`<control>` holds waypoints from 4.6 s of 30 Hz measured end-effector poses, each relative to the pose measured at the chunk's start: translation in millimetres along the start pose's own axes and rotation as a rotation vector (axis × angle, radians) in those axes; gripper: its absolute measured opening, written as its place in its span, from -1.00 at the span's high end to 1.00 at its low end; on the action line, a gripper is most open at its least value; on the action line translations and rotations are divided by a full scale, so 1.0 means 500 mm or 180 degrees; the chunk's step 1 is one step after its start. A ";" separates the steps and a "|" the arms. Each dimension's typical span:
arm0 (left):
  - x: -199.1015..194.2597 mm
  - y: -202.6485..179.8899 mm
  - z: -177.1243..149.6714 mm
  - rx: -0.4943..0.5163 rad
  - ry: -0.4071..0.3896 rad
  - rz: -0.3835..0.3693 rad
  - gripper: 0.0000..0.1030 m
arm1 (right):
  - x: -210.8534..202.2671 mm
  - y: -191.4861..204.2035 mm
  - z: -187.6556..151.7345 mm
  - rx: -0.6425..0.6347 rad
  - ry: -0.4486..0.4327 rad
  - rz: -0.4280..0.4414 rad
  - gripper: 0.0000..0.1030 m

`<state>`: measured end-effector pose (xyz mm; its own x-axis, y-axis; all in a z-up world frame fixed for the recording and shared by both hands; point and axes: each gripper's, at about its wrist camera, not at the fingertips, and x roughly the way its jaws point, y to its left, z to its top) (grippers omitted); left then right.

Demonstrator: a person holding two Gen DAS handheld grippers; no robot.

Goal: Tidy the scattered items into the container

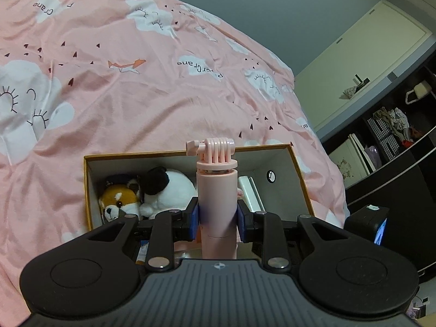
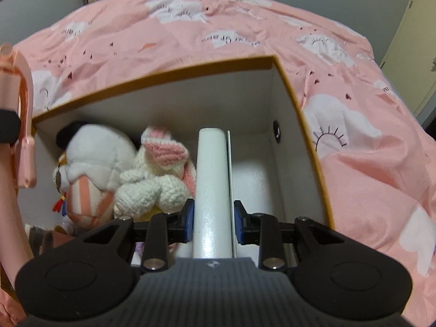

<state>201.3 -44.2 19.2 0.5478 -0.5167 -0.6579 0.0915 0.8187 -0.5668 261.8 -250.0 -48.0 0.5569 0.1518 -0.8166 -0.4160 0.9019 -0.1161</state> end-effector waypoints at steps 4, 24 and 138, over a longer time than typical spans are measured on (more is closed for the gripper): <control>0.009 -0.003 0.001 0.0008 0.0030 -0.0038 0.39 | -0.008 0.014 -0.009 -0.0230 -0.0020 -0.0139 0.37; 0.050 -0.038 0.004 0.0044 0.0187 -0.0196 0.39 | -0.086 0.026 -0.037 -0.0694 -0.0344 -0.0715 0.78; -0.058 -0.023 -0.309 0.1104 -0.0642 0.1097 -0.74 | -0.180 0.115 -0.271 0.0586 -0.1436 -0.0444 -0.93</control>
<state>55.8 -77.3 -32.0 0.7408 -0.1724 -0.6493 0.1289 0.9850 -0.1144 90.3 -266.5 -57.8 0.8702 0.1479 -0.4699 -0.2047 0.9762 -0.0719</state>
